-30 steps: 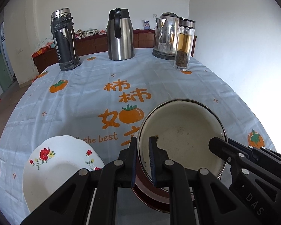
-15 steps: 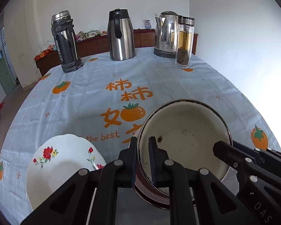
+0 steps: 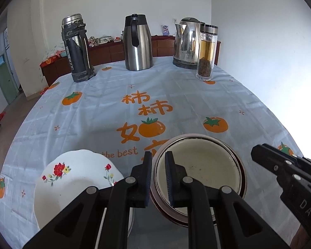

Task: Organize plates and bowls
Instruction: 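Carry the enamel bowl with the left gripper and lower it into the red bowl, then open the left gripper and withdraw it from the bowl stack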

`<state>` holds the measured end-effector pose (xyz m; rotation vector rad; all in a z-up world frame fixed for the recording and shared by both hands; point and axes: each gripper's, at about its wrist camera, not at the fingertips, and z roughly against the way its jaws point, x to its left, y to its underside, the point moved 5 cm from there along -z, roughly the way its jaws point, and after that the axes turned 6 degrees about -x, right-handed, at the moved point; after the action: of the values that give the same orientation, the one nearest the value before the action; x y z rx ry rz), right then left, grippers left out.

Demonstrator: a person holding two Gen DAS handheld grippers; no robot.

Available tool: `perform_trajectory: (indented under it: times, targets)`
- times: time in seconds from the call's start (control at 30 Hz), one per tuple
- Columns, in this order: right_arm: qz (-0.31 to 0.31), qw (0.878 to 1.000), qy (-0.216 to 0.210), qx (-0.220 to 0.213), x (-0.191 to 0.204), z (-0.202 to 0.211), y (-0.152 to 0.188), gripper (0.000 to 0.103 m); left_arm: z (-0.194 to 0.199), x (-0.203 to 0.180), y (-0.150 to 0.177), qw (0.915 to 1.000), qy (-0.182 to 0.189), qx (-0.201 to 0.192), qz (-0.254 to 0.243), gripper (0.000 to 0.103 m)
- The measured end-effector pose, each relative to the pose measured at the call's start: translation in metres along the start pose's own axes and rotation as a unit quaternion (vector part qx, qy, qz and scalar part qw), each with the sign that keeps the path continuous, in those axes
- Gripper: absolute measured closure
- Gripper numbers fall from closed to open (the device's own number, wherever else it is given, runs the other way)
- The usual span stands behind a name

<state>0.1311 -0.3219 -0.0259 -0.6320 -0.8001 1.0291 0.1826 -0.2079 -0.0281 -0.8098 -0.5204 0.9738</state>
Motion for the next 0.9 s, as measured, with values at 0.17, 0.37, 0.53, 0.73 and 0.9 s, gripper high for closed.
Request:
perform_trajectory:
  times: [0.17, 0.37, 0.53, 0.73, 0.9]
  targets:
    - [0.006, 1.0, 0.011, -0.013, 0.0, 0.002, 0.001, 0.093, 0.005, -0.003, 0.002, 0.9999, 0.0, -0.012, -0.005, 0.088]
    - [-0.014, 0.999, 0.027, -0.012, -0.009, 0.007, 0.012, 0.085, 0.011, -0.005, 0.013, 1.0, 0.002, -0.005, -0.005, 0.088]
    - [-0.038, 0.999, 0.026, -0.016, -0.018, 0.017, 0.02, 0.055, 0.017, -0.005, 0.02, 1.0, 0.002, 0.001, -0.001, 0.078]
    - [-0.034, 0.999, 0.029, -0.022, -0.016, 0.03, 0.025, 0.055, 0.031, -0.009, 0.025, 0.9997, -0.012, -0.015, -0.012, 0.053]
    - [-0.031, 0.999, 0.029, -0.032, -0.014, 0.042, 0.029, 0.055, 0.045, -0.008, 0.027, 0.9996, -0.006, -0.028, -0.001, 0.038]
